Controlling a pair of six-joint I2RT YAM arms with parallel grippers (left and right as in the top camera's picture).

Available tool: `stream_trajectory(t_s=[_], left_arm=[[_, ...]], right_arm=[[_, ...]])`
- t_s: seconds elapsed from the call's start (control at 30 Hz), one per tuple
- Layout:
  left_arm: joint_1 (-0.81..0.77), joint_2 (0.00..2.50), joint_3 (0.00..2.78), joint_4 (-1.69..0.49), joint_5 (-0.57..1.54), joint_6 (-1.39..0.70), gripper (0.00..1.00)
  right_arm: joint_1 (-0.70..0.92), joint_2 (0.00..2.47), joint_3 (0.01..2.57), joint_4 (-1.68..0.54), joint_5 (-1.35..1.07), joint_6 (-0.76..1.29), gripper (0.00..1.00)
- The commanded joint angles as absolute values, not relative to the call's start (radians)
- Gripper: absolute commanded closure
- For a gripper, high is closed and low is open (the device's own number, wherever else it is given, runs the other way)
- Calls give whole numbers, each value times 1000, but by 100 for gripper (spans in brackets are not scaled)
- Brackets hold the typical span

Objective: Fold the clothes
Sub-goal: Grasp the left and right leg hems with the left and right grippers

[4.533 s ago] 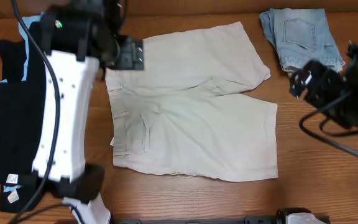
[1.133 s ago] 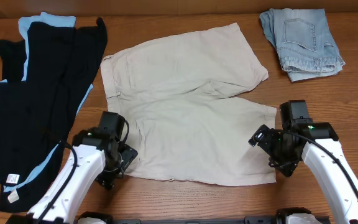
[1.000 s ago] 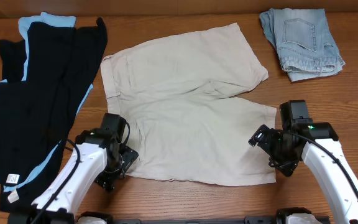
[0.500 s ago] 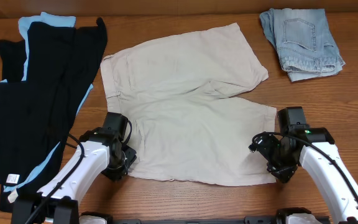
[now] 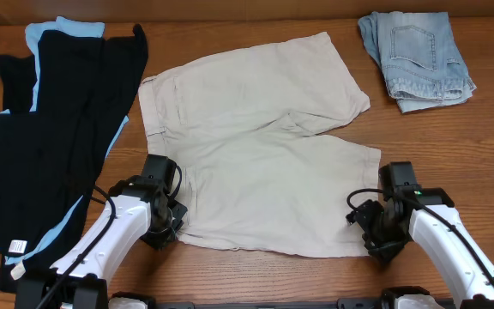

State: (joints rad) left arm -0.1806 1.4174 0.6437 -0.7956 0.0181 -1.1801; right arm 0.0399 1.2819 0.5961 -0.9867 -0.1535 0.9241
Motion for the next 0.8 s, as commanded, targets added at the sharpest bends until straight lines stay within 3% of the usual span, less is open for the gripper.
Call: stream_trajectory(t_s=[0.0, 0.17, 0.33, 0.67, 0.77], left_arm=[[-170, 1454, 612, -756, -45, -1189, 96], [-170, 1454, 612, -751, -55, -1188, 96], [-170, 1454, 612, -751, -59, -1156, 96], [-170, 1454, 612, -750, -59, -1147, 96], [-170, 1454, 613, -751, -59, -1144, 96]], right_arm=[[40, 1275, 591, -1020, -175, 947, 24], [40, 1275, 585, -1053, -178, 947, 26], [40, 1275, 542, -1053, -186, 939, 41], [40, 1275, 455, -936, -196, 940, 43], [40, 1275, 456, -907, -206, 940, 49]])
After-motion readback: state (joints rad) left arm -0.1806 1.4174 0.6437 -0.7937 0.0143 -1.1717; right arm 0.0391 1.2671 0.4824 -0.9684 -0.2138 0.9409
